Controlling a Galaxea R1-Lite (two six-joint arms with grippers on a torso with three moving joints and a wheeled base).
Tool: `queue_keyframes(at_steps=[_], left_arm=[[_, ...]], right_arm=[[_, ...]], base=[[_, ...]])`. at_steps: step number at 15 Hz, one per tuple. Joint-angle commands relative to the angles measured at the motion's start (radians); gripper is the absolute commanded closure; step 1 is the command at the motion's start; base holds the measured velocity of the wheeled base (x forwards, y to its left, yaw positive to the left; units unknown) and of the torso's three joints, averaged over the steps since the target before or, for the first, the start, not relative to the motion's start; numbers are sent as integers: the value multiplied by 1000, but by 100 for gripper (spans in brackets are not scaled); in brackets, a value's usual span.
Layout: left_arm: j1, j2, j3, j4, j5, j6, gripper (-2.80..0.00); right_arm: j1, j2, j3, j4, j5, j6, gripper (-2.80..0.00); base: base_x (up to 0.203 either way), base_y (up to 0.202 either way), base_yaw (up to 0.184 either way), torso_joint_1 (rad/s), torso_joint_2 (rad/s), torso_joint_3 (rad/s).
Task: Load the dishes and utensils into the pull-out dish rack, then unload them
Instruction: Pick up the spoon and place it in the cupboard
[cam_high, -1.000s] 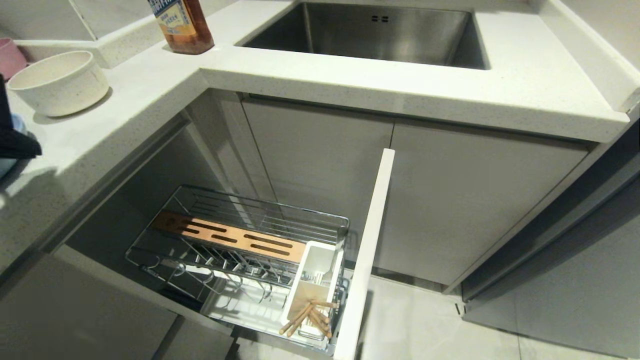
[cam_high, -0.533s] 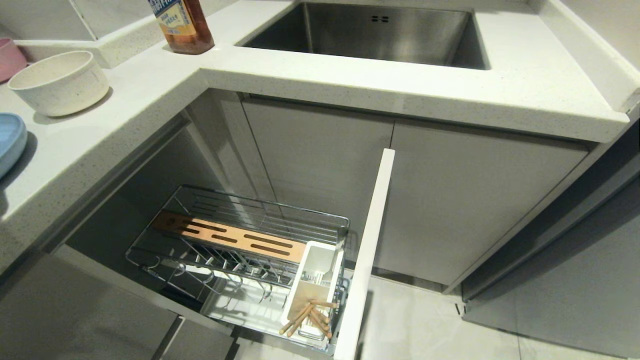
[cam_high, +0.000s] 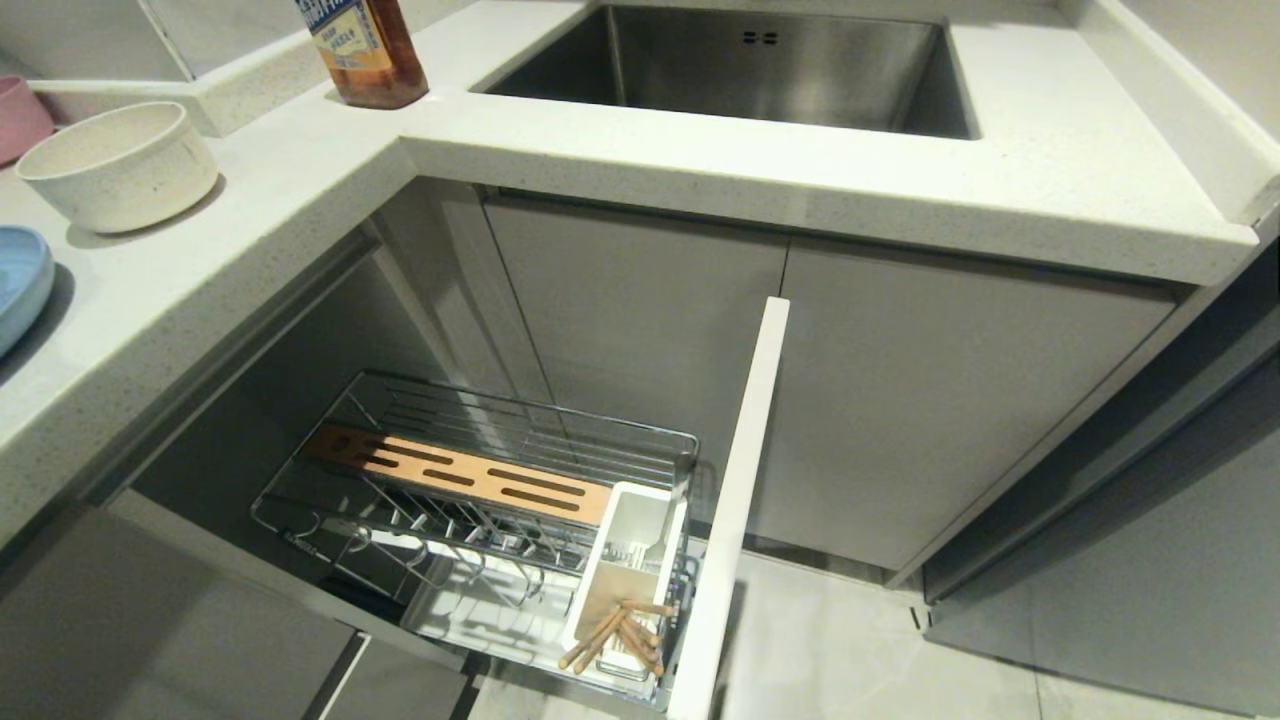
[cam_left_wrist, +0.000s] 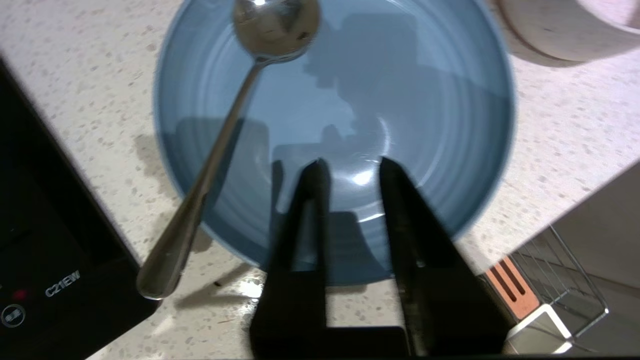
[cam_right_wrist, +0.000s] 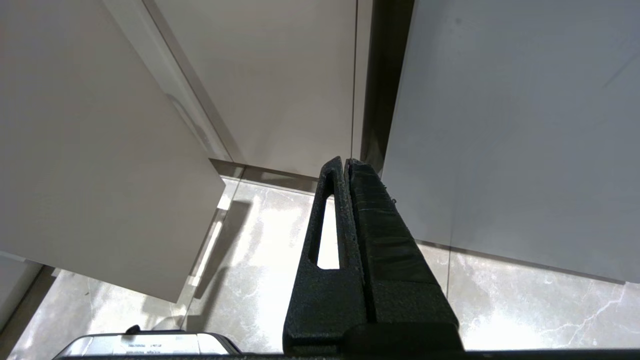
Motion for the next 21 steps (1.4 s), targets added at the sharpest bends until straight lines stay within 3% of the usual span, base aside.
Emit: queue_keyframes(at_steps=[1, 5, 9, 15, 21], left_arm=[[31, 12, 6, 7, -2, -3, -280], [83, 59, 11, 2, -9, -4, -280], [150, 98, 46, -2, -81, -6, -280], [172, 118, 84, -43, -102, -6, -280], [175, 122, 99, -58, -184, -6, -280]], right_arm=[[0, 1, 0, 0, 0, 0, 0], [0, 0, 0, 0, 0, 0, 0], [0, 0, 0, 0, 0, 0, 0], [0, 0, 0, 0, 0, 0, 0], [0, 0, 0, 0, 0, 0, 0]], base=[[0, 0, 0, 0, 0, 0], [0, 0, 0, 0, 0, 0], [0, 0, 0, 0, 0, 0], [0, 0, 0, 0, 0, 0], [0, 0, 0, 0, 0, 0]])
